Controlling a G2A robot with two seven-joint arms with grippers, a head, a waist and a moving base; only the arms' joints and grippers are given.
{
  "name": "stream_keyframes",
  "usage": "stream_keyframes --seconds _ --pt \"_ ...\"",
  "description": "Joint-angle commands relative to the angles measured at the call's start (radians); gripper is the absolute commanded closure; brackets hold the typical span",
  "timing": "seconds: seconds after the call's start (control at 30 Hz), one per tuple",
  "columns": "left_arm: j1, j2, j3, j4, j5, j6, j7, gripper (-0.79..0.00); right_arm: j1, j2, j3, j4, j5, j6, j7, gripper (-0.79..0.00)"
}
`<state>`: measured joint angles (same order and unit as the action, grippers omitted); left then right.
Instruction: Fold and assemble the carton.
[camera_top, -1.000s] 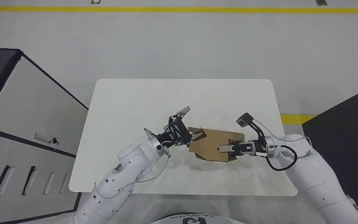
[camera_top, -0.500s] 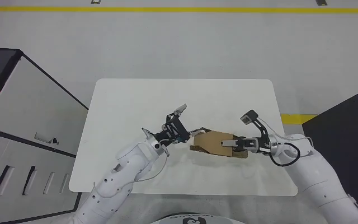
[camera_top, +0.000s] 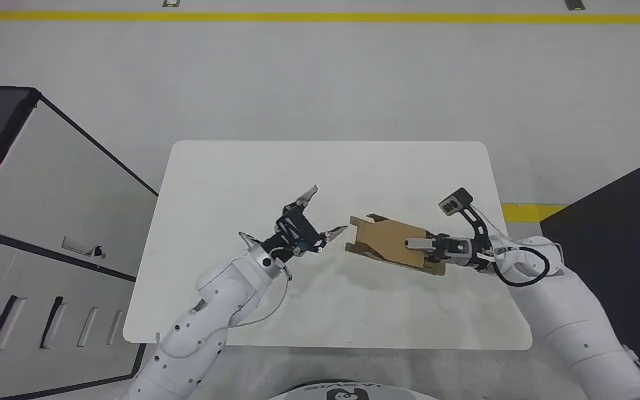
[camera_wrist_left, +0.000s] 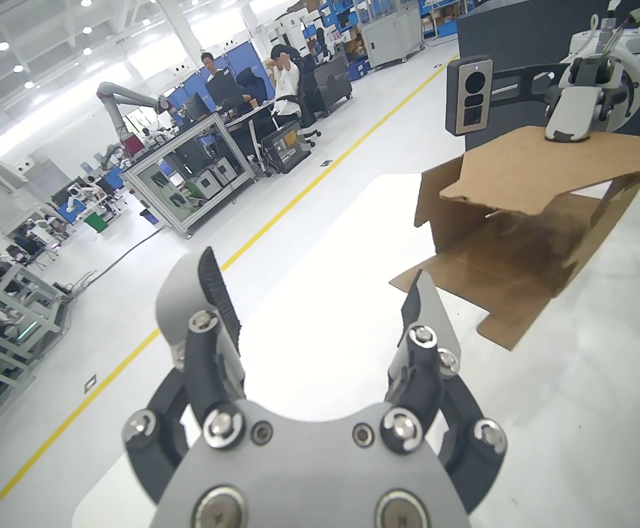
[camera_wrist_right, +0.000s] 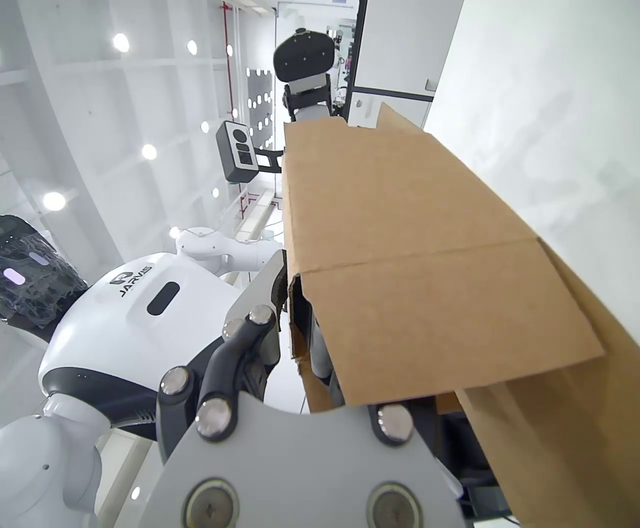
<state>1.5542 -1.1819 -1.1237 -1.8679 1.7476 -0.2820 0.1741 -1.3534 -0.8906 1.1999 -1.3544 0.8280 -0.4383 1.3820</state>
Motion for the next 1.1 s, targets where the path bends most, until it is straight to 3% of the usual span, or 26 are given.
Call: stream_keyframes --seconds 0.0,0.23,0.4,1.07 --pt "0.0 0.001 0.001 -0.004 0.004 -0.006 0.011 0.0 0.0 0.0 0.0 0.0 -0.001 0.0 0.0 0.0" --pt "0.006 0.002 -0.009 0.004 -0.005 -0.002 -0.027 0.0 -0.007 -0.001 0.004 -0.014 -0.01 0.017 -0.027 0.0" --pt "0.014 0.005 -0.013 -0.01 -0.042 -0.061 -0.066 0.0 -0.012 -0.001 0.022 -0.012 0.023 0.028 0.014 0.0" --pt "-0.005 0.003 0.05 -0.05 -0.107 -0.154 -0.15 0.0 -0.03 -0.011 0.056 -0.017 -0.009 0.008 -0.019 0.0"
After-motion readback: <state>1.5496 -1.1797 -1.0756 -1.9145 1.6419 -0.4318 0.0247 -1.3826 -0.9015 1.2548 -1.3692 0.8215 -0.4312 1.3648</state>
